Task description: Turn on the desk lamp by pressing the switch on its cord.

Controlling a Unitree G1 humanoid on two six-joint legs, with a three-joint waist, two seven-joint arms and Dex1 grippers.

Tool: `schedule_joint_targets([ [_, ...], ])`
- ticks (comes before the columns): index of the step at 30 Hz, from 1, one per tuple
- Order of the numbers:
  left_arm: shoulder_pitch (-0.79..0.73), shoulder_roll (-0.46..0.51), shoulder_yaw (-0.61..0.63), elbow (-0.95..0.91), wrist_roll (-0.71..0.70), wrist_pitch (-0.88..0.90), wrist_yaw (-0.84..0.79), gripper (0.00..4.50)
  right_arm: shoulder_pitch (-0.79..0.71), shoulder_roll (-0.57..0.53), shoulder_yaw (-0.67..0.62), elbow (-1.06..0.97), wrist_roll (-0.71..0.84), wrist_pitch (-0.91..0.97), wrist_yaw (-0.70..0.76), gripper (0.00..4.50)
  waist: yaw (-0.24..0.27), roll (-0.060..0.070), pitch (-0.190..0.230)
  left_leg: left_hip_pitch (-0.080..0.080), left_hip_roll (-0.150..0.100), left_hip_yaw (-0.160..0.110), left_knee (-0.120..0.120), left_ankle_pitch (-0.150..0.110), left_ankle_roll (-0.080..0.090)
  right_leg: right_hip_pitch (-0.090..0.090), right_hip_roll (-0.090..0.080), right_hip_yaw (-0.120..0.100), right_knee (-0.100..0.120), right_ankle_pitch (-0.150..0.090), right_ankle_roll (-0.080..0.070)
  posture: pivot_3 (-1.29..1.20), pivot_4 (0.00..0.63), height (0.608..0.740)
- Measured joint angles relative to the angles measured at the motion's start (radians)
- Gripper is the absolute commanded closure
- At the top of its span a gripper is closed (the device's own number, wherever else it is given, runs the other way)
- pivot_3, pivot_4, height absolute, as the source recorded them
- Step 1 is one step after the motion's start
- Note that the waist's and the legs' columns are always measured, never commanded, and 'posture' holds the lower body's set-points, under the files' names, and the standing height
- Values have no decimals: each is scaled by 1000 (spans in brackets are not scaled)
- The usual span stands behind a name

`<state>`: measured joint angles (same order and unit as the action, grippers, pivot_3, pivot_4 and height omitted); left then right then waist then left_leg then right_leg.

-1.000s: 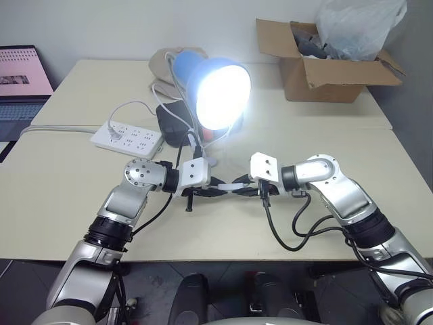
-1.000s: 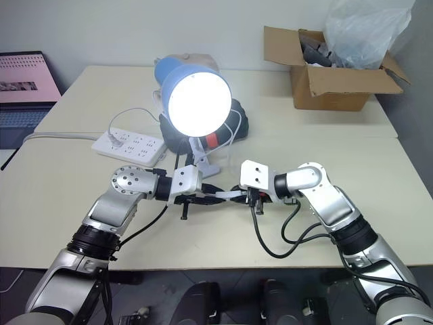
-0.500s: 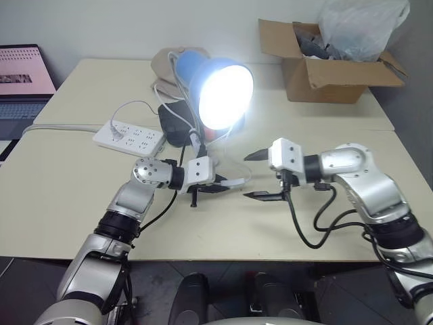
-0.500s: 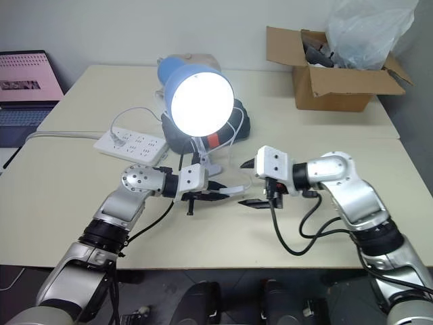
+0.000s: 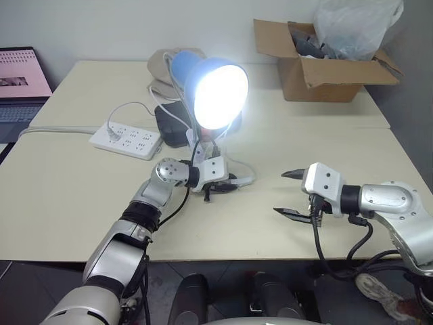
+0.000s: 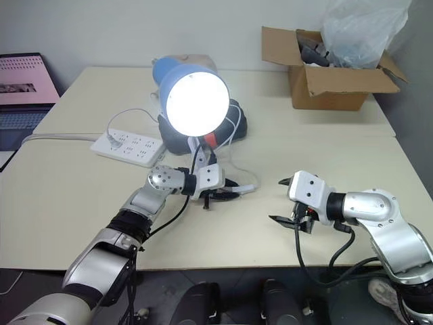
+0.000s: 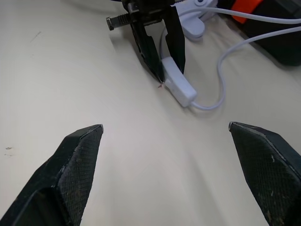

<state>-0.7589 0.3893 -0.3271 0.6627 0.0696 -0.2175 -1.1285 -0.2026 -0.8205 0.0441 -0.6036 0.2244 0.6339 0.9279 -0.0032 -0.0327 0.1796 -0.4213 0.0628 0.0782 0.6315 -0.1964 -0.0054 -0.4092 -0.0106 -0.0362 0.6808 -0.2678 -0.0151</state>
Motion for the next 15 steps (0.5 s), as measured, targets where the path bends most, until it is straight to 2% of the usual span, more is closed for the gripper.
schedule_joint_targets([
  [7, 0, 4, 20, -16, -31, 11, -50, 1192, 61, -23, -68, -25, 23, 30, -38, 0, 1, 0, 0, 0, 0, 0, 0, 0, 0, 0, 0, 0, -1, 0, 0, 0, 150, 740],
  [8, 0, 7, 23, -30, -37, 20, -57, 845, 62, -23, -69, -26, 25, 30, -40, 0, 1, 0, 0, 0, 0, 0, 0, 0, 0, 0, 0, 0, -1, 0, 0, 0, 150, 740],
  [11, 24, 48, 48, -138, -92, 64, -96, 245, 65, -25, -68, -21, 29, 21, -42, 0, -3, 0, 0, 0, 1, 0, 0, 0, 0, 0, 1, 0, 0, 0, 0, 0, 150, 740],
  [15, 113, 195, 139, -363, -190, 166, -159, 245, 61, -35, -64, 21, 29, -18, -39, 0, -14, 0, 0, 2, 1, -1, -1, 0, 0, 1, 1, 1, 0, 0, -1, 0, 150, 740],
])
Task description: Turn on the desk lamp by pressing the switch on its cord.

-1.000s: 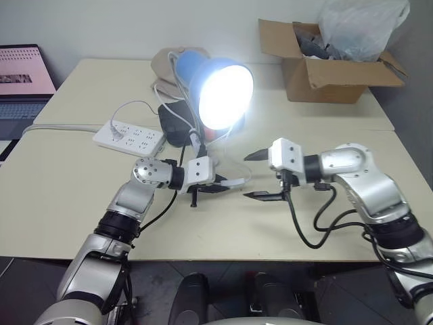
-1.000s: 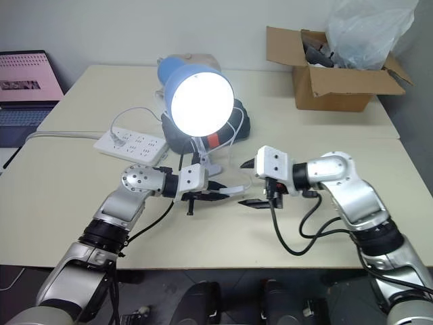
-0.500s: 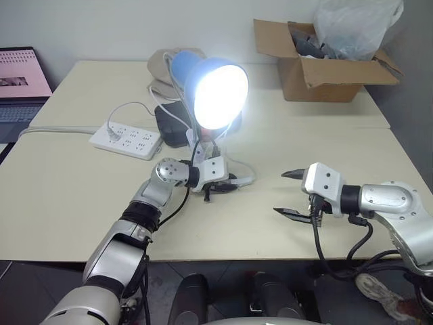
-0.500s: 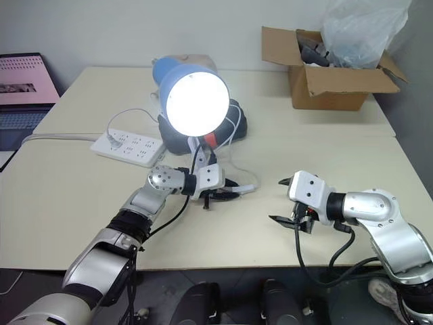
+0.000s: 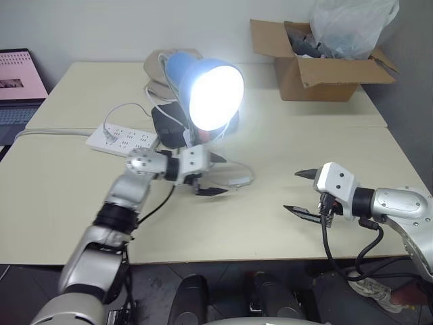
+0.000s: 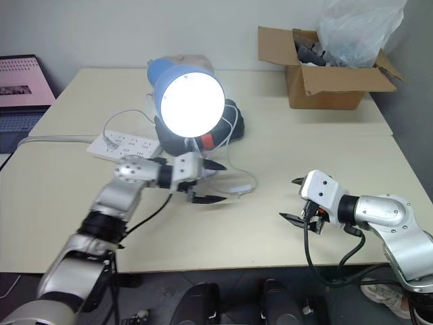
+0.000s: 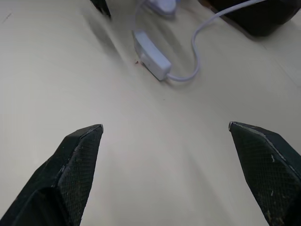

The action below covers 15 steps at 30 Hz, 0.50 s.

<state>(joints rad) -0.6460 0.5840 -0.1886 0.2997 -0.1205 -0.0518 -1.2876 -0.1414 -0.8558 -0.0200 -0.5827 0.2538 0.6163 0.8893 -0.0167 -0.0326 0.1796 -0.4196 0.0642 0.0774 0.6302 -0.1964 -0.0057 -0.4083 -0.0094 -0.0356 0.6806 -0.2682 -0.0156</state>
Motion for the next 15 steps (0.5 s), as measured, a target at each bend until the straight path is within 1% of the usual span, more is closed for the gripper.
schedule_joint_targets([
  [2, 96, 69, 46, -114, -30, 62, 11, 245, 4, -1, -11, 20, 4, -40, 7, 0, -7, 0, 0, 2, 0, 1, 0, 0, 0, 1, -1, 1, 0, 0, 0, 0, 150, 740],
  [4, 181, 115, 93, -184, -47, 133, 36, 245, 6, 3, -35, 51, 5, -80, 8, 0, -9, 0, 0, 2, 0, 1, 0, 0, 0, 1, -1, 1, 0, 0, 0, 0, 150, 740],
  [6, 238, 130, 133, -245, -71, 181, 75, 245, 2, 26, -62, 84, 14, -137, 8, 0, -6, 0, 0, 2, -1, 0, 1, 0, 0, 2, -2, 0, 0, 0, 1, 0, 150, 740],
  [9, 318, 155, 209, -347, -108, 249, 133, 245, 4, 25, -81, 124, 39, -194, 43, 0, -2, 0, 0, 2, -1, 1, 1, 0, 0, 3, -4, 0, 0, 1, 1, 0, 150, 740],
  [12, 389, 183, 283, -423, -152, 310, 168, 245, 3, 16, -107, 160, 77, -211, 83, 0, -3, 0, 0, 3, -1, 1, 0, 0, 0, 3, -4, 0, 0, 1, 1, 0, 150, 740],
  [15, 501, 225, 356, -510, -198, 374, 183, 245, -4, -9, -144, 190, 124, -209, 123, 0, -3, 0, 0, 3, -1, 2, -1, 0, 0, 2, -4, 0, -1, 0, 0, 0, 150, 740],
])
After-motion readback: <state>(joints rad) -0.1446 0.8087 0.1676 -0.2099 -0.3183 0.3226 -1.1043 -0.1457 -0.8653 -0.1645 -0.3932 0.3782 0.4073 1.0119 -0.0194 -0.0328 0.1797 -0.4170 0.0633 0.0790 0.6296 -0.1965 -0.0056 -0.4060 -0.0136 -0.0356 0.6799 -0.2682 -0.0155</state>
